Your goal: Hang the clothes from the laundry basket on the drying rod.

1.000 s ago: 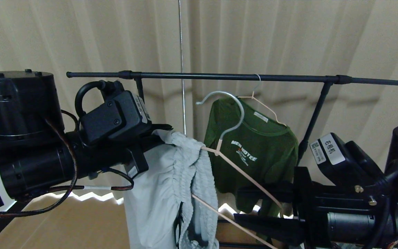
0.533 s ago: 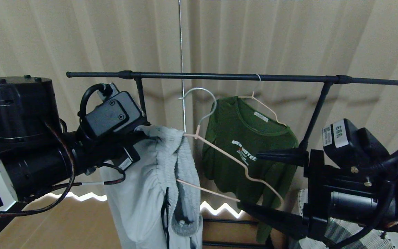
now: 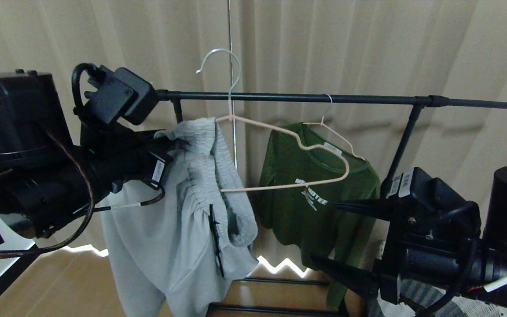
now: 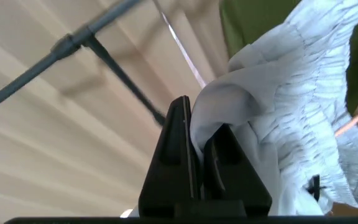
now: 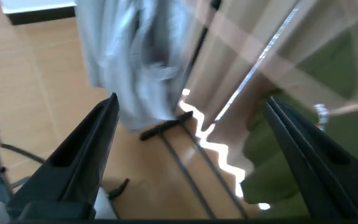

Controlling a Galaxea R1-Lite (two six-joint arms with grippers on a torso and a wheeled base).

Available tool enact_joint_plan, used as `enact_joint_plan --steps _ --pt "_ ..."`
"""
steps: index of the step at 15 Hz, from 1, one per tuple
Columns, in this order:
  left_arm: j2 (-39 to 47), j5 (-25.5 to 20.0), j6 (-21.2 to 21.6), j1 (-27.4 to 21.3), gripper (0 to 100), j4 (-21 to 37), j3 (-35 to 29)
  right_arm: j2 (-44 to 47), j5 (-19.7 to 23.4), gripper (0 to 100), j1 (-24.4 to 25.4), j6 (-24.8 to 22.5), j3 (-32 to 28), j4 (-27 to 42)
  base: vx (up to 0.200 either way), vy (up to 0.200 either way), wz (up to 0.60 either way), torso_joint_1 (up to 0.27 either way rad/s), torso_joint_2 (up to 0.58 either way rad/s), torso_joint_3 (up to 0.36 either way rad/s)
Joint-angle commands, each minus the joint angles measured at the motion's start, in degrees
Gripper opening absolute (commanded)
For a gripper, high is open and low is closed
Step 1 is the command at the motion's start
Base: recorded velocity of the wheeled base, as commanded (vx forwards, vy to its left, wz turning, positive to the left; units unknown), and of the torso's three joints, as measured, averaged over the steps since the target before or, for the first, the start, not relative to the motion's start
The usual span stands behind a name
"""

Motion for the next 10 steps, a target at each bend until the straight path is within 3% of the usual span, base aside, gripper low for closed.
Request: enact_joint_plan --steps 1,2,6,10 --pt "0.09 -0.05 -0.35 -0.22 0 -0.32 -0.53 1.55 0.01 100 1.02 0.34 0.48 -0.43 0.000 0.000 0.00 0.000 0.00 0.000" --pt "0.71 -0.23 -2.10 -0.22 0 -3.92 -1.05 4.63 -1.31 100 3.92 4.21 0.39 -5.17 0.000 0.000 0.00 0.000 0.00 0.000" --pt "0.89 -0.40 -10.01 -3.30 0 -4.19 -3.95 14.91 -4.82 100 4.18 5.61 -0.40 -18.79 0.000 0.000 0.00 0.000 0.00 0.000" --pt "0.27 -0.40 -10.01 -4.44 0 -4.19 -3.95 19.75 -7.46 100 4.18 5.61 -3.65 -20.82 0.000 0.000 0.00 0.000 0.00 0.000"
